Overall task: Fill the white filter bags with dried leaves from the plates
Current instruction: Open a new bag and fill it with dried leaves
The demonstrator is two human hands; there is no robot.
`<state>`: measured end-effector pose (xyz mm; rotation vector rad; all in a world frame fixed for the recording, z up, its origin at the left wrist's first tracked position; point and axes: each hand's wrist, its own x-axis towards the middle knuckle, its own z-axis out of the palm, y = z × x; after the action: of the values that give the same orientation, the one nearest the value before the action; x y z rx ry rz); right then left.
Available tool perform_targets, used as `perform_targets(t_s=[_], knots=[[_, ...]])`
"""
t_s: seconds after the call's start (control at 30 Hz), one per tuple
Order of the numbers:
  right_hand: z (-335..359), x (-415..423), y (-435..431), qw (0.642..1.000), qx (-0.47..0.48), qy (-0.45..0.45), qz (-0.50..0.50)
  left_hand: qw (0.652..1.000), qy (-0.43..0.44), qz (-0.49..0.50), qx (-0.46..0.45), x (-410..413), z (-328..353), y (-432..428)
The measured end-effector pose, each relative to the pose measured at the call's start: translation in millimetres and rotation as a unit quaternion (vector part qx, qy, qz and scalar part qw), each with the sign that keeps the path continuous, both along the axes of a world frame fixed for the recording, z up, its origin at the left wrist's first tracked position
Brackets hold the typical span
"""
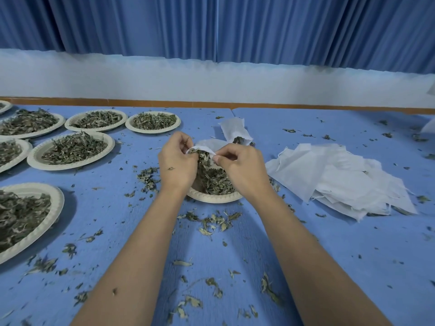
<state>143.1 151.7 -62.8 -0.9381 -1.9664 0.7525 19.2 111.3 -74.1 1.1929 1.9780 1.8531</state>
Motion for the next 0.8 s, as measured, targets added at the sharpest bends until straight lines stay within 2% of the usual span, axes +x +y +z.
perform_targets(t_s=[0.1,0.17,0.27,0.37,0.47,0.57,0.63,0.8], knots=[[0.5,0.5,0.3,0.999,-0.029,0.013,0.007,0.999,0.039,0.021,0.008,6.7,0.9,-2.2],[1.1,-0.1,0.9,0.995,-0.078,0.056,0.008,0.998,0.063,0.009,0.011,9.3,2.2,-2.5],[1.9,-1.8,1.8,0.978,-0.159,0.136,0.009,0.996,0.082,-0.045,-0.003,11.5,6.8,-3.4],[2.8,-1.9,4.1,0.966,-0.19,0.177,0.004,0.992,0.05,-0.114,-0.02,9.9,12.0,-6.9],[3.6,-2.4,5.3,0.962,-0.2,0.184,0.003,0.98,0.012,-0.186,-0.062,3.6,15.8,-10.6],[3.3,-2.9,6.2,0.967,-0.196,0.161,0.0,0.972,0.102,-0.19,-0.095,2.6,15.3,-13.0],[3.4,-1.4,6.1,0.97,-0.194,0.149,0.0,0.973,0.126,-0.178,-0.08,3.6,13.2,-13.5],[7.3,0.0,2.9,0.954,-0.237,0.17,0.065,0.983,0.109,-0.145,-0.027,2.8,11.1,-12.6]])
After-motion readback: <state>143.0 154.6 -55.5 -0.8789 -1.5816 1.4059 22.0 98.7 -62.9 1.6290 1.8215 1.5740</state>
